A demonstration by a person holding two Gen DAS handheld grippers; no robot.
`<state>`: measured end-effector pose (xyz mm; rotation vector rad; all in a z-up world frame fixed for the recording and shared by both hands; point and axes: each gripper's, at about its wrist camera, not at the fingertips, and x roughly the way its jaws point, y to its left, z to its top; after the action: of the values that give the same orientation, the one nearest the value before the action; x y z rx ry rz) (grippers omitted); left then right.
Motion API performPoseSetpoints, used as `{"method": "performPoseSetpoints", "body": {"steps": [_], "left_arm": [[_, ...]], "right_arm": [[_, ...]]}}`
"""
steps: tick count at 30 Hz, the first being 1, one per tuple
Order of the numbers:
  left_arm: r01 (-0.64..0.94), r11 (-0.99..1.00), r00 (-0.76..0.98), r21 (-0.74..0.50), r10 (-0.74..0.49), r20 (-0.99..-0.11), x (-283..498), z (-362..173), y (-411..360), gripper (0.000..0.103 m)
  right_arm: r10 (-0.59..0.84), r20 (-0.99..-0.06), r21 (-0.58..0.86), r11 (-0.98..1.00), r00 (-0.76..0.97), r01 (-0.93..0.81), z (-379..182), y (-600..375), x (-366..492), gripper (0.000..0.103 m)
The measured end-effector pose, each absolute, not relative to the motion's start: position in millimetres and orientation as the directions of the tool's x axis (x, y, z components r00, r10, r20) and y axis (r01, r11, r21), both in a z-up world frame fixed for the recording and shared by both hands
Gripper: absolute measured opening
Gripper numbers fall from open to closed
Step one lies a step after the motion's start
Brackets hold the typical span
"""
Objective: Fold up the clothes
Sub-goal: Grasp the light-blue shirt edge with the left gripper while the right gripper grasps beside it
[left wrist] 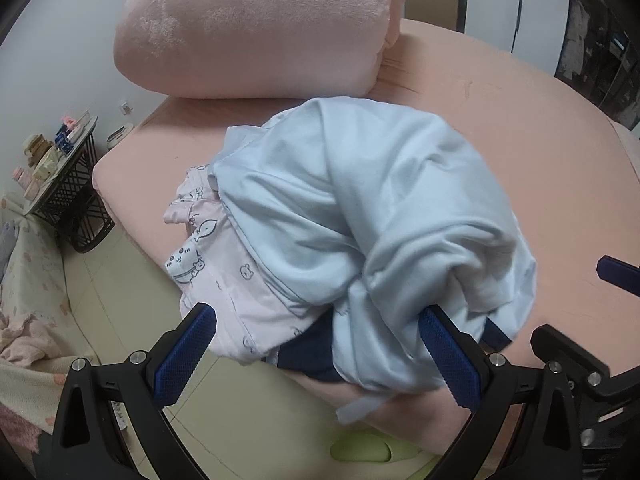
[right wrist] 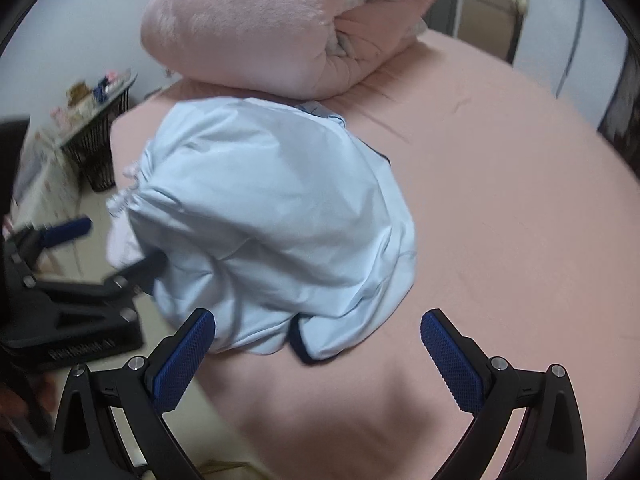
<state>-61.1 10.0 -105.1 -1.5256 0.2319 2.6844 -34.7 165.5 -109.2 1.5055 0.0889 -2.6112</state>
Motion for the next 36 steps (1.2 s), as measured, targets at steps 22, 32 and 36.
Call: {"method": "performPoseSetpoints", "body": {"steps": [22,32,36], "left_arm": [[-0.172,-0.984,-0.525,0.052,0.047,-0.850,-83.8,-115.8,7.9,0.102],[-0.229,-0.963,-0.616,0.142,0.031,-0.787,-75.6,-117.0,25.0,0.088],[-0.267,-0.949,-0.633,0.167,0.042,-0.773,-72.8,-121.1,32.8,0.066]], "right_arm": [[0.009,-0.732,-0.327,-0.882,-0.681,0.340,-142.2,147.2,-74.0,0.103],[0.082,-0.658,-0.533,-0.752,-0.748,0.387,-158.1,108.0,-70.0,0.082],[0.086,-0.676,-0.536,-0.738,-0.732,0.409,-162.1,99.8,-69.1,0.066]]}}
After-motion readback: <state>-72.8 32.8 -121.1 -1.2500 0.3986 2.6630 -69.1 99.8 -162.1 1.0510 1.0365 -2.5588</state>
